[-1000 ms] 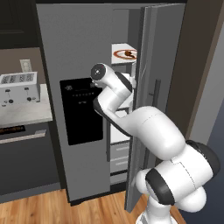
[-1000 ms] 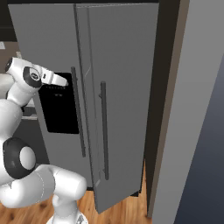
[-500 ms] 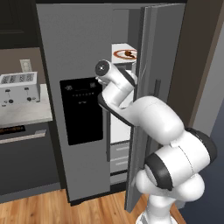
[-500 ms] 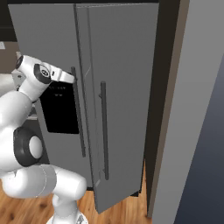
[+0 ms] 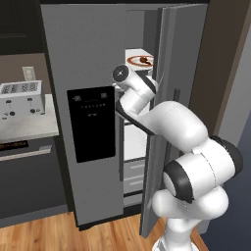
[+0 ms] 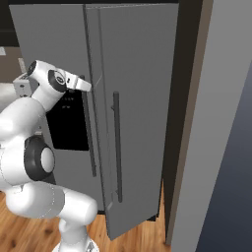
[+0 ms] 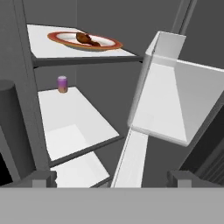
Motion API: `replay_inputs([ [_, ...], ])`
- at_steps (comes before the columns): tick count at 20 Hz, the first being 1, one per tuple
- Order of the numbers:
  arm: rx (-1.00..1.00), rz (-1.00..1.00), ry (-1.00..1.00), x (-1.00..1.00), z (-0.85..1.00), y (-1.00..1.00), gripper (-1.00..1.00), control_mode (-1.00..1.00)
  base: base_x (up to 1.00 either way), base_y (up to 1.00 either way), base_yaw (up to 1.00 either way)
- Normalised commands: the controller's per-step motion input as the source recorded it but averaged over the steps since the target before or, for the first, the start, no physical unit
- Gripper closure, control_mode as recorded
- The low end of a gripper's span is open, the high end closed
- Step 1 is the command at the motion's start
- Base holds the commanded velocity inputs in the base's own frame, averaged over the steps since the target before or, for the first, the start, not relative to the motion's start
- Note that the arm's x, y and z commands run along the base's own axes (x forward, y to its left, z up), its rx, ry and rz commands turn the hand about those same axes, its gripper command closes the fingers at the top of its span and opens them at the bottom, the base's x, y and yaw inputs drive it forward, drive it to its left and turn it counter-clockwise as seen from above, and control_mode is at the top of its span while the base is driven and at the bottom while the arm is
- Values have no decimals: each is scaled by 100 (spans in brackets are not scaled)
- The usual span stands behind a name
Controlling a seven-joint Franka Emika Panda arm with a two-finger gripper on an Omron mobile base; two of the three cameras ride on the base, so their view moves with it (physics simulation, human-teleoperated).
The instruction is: Retrieve the chicken drumstick from the fridge and place it on the saucepan with marinade on the stove.
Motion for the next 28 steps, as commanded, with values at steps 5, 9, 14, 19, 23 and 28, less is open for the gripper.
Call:
replay_inputs([
  [5,0,0,0,2,0,-35,-100,-100,0,0,0],
  [9,0,0,-1,6,0,-28,-100,-100,0,0,0],
  [14,0,0,-1,6,0,-23,-100,-100,0,0,0],
  [19,0,-4,0,-22,0,-57,-100,-100,0,0,0],
  [23,0,-10,0,-59,0,-86,-100,-100,0,0,0],
  [28,0,-12,0,-69,0,-97,-100,-100,0,0,0],
])
